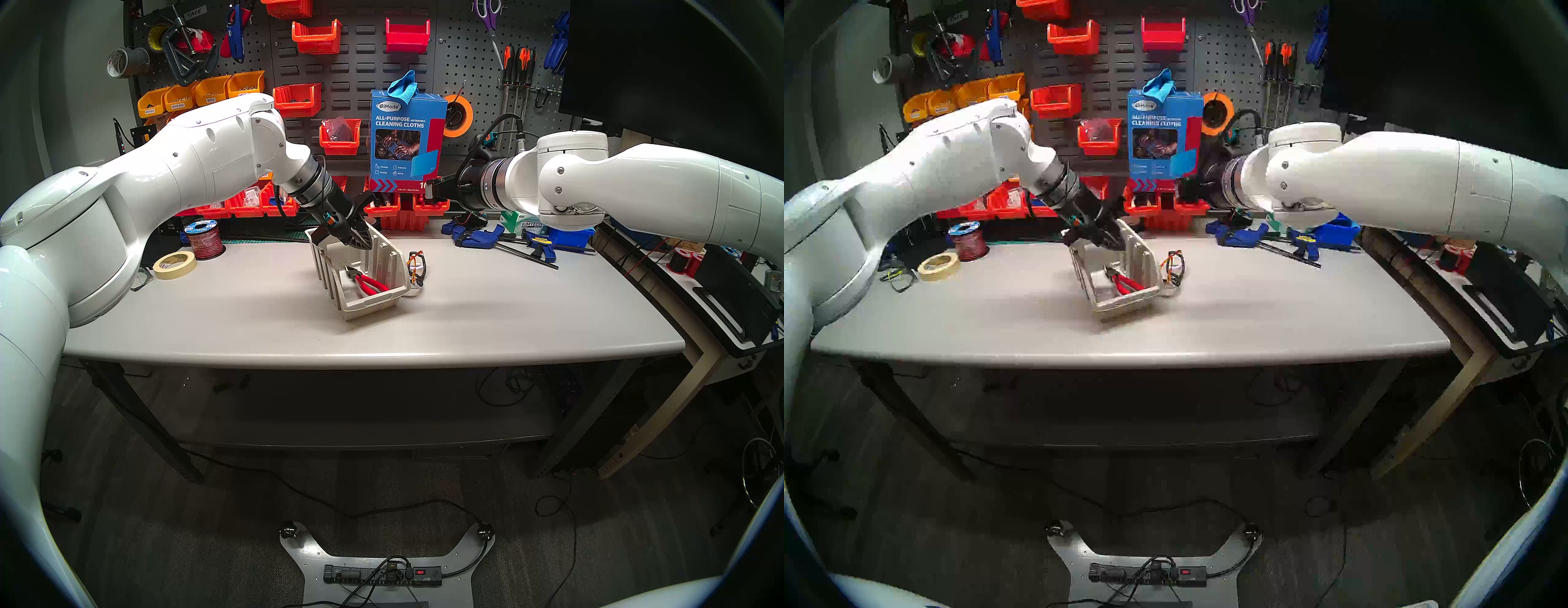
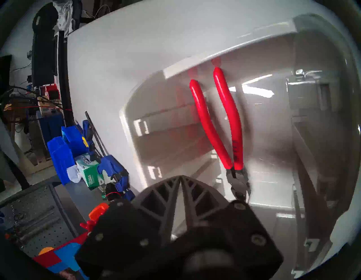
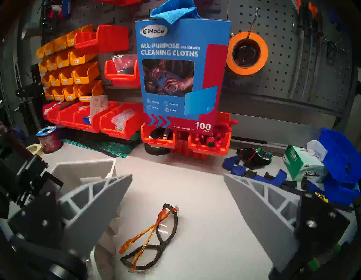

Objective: Take out tools from the storage box

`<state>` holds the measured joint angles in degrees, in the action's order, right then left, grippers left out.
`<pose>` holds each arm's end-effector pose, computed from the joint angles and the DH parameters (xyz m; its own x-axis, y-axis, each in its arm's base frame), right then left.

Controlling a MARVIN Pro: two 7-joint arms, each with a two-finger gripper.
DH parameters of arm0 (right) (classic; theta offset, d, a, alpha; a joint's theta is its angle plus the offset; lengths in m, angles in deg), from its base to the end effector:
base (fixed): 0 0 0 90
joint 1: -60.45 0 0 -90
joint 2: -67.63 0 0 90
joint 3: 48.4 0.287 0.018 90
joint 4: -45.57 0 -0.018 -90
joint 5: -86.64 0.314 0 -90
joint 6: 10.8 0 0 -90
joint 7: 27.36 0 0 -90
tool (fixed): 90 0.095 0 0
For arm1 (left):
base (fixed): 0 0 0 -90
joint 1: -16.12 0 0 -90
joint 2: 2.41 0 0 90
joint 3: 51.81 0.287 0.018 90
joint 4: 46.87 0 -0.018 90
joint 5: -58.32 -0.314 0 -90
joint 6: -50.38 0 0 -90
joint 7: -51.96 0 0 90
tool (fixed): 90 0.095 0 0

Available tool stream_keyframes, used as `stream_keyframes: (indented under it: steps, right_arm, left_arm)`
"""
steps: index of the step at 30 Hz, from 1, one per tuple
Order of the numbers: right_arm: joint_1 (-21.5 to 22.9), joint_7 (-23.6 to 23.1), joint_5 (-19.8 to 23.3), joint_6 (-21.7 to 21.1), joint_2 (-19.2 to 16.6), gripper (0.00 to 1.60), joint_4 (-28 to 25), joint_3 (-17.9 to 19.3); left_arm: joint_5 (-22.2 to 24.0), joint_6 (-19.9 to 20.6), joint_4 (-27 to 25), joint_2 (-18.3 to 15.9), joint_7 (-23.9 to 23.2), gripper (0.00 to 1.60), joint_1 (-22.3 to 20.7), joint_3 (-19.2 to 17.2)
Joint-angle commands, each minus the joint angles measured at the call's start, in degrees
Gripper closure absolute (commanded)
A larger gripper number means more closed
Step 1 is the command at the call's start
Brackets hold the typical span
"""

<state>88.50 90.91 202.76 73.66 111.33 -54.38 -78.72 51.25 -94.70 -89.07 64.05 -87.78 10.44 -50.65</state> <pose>0.4984 0.0434 -0.0005 0.3127 0.1136 0.9430 0.3102 -0.9506 0.0116 0.5984 -0.0339 -0.0245 -0.9477 -0.2746 -0.1624 -0.1391 0.8138 -0.5643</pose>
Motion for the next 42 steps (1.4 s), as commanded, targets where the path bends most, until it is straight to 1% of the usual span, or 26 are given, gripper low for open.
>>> stream_keyframes:
  steps: [1,8,15,22,32,36,37,42]
  right_arm:
    - [0.92,0.03,-0.17,0.14,-0.02,0.0,0.15,0.67]
    - [0.91,0.02,-0.16,0.15,-0.02,0.0,0.16,0.66]
    - [0.9,0.01,-0.16,0.15,-0.01,0.0,0.16,0.65]
    - [0.88,-0.01,-0.15,0.16,-0.01,0.0,0.17,0.63]
    - [0.86,-0.03,-0.14,0.17,0.0,0.0,0.17,0.61]
    - [0.86,-0.03,-0.14,0.17,0.0,0.0,0.18,0.61]
    - [0.86,-0.04,-0.14,0.17,0.0,0.0,0.18,0.6]
    - [0.86,-0.04,-0.14,0.18,0.0,0.0,0.18,0.6]
  left_arm:
    - [0.44,0.08,-0.09,1.03,-3.31,0.93,-1.8,1.59]
    - [0.78,0.08,0.35,2.32,-2.7,0.88,-1.67,3.61]
    - [0.92,0.08,1.15,3.66,-2.31,0.92,-1.64,5.5]
    - [0.71,0.08,2.41,5.07,-2.22,0.88,-2.09,7.38]
    - [0.88,0.08,4.29,6.96,-2.06,0.99,-5.37,8.54]
    - [0.95,0.08,4.43,7.26,-2.08,0.99,-5.75,8.82]
    - [1.12,0.08,4.61,7.85,-2.06,1.02,-6.29,9.41]
    - [1.22,0.08,4.63,8.26,-1.95,1.05,-6.34,10.02]
